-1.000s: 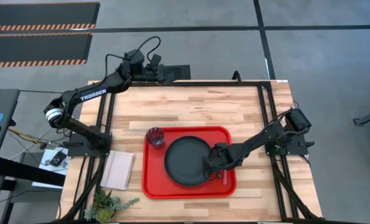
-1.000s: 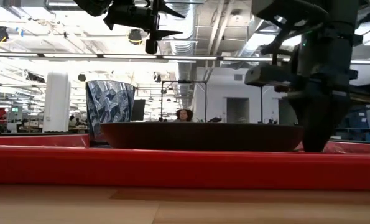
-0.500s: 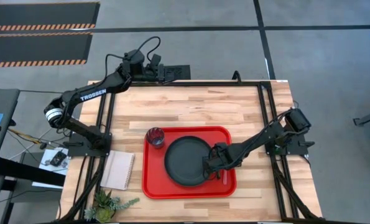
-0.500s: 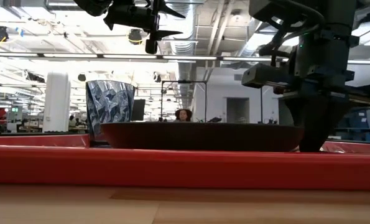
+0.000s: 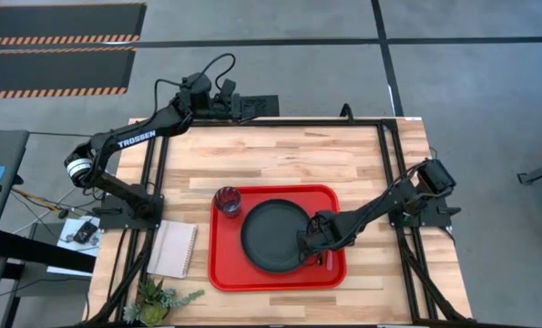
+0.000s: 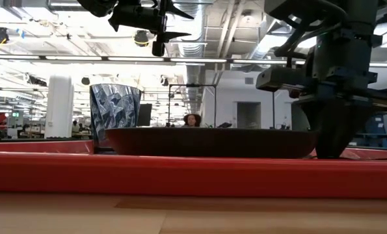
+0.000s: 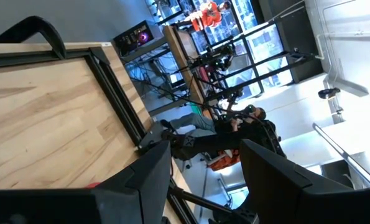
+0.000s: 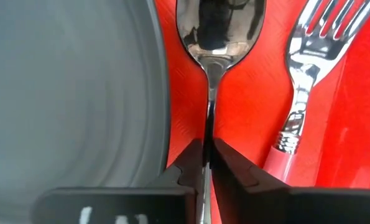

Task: Pick and place plate/cup/fork/spoon on tray
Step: Put the black spoon on the orange serving tray between the pink fork and black plate

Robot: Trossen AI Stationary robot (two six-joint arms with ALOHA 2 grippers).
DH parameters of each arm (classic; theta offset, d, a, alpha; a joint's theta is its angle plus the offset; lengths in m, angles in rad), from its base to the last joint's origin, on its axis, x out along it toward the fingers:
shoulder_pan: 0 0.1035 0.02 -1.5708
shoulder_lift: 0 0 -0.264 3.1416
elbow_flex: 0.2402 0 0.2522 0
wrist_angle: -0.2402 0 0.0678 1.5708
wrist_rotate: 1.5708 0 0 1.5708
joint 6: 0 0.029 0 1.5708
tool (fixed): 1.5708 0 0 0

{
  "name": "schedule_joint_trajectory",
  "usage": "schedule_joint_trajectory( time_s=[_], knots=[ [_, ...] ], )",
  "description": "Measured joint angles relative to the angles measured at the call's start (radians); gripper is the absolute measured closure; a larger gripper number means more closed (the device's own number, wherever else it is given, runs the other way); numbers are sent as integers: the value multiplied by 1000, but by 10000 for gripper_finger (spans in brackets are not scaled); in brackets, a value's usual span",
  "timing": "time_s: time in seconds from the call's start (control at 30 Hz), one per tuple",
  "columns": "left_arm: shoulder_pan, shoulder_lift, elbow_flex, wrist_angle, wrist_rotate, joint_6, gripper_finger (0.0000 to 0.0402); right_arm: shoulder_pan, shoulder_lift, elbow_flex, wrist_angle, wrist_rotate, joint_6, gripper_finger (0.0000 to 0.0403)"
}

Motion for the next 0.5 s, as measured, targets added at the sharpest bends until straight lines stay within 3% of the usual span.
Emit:
schedule_joint_trajectory(
  time_s=[0.5],
  knots=[
    [0,0,0,0,-1,0,222,0,0,0,0,25,0,342]
  ],
)
